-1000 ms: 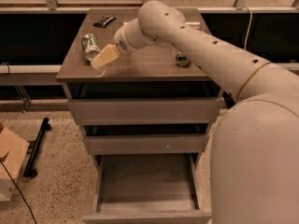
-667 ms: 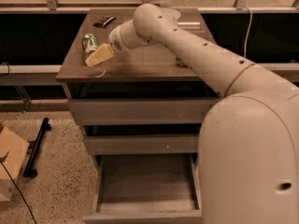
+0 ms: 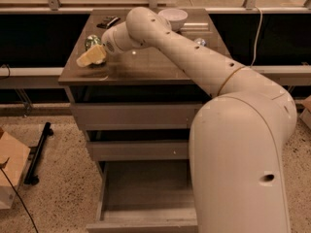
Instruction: Place green can into bottom drawer
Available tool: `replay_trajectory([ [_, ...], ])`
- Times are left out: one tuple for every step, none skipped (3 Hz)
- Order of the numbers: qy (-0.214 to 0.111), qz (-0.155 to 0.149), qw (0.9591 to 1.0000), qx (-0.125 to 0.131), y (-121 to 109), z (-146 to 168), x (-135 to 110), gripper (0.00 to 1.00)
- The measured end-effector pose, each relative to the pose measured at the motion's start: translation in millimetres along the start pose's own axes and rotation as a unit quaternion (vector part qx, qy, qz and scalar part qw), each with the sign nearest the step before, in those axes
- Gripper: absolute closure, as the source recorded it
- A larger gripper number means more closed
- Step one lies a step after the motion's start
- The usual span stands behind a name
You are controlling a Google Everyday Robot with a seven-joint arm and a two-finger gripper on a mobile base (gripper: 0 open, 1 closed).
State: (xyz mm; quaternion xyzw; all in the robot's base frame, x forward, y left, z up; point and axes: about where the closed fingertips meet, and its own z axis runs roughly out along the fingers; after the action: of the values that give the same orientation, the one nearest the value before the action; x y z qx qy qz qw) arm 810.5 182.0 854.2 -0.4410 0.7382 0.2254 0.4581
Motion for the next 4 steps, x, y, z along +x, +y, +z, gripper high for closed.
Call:
replay_trajectory([
  [-0.002, 0.009, 0.9999, 0.006, 0.0, 13.2, -4.9, 0.0],
  [0.009, 0.023, 0.9996, 0.012, 0.4, 24.1, 1.1, 0.16],
  [0.019, 0.033, 0.9991, 0.021, -0.1, 25.8, 8.1, 0.39],
  [0.025, 0.03, 0.9989, 0.025, -0.6, 16.7, 7.6, 0.62],
])
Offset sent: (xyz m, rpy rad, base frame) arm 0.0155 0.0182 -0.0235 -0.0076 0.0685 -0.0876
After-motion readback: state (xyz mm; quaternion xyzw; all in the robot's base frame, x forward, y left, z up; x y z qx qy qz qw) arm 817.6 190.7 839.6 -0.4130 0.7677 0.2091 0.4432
